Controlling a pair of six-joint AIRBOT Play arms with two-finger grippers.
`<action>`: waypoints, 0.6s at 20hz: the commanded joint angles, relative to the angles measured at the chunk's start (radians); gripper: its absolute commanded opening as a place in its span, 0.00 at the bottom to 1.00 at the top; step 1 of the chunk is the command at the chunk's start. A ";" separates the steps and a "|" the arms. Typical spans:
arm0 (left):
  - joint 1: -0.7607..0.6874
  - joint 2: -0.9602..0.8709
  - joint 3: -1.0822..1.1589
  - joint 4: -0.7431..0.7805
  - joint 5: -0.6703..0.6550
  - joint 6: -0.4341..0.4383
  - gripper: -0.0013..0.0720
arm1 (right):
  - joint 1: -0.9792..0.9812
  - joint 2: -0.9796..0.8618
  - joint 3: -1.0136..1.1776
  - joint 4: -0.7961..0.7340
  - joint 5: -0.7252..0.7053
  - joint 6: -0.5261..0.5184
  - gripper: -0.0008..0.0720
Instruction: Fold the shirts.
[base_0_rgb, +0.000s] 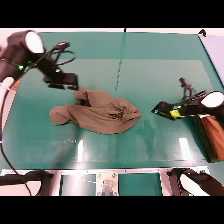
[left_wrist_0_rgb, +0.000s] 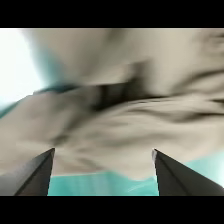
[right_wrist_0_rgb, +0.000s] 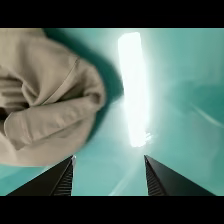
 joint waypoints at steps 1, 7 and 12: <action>0.141 -0.004 -0.138 0.034 0.145 0.009 1.00 | 0.056 -0.126 -0.047 0.138 -0.109 -0.059 0.68; 0.140 -0.177 -0.217 -0.334 0.464 0.276 1.00 | 0.120 -0.335 0.040 0.208 -0.180 -0.087 0.68; 0.130 -0.312 -0.216 -0.515 0.546 0.376 1.00 | 0.126 -0.388 0.047 0.317 -0.182 -0.154 0.50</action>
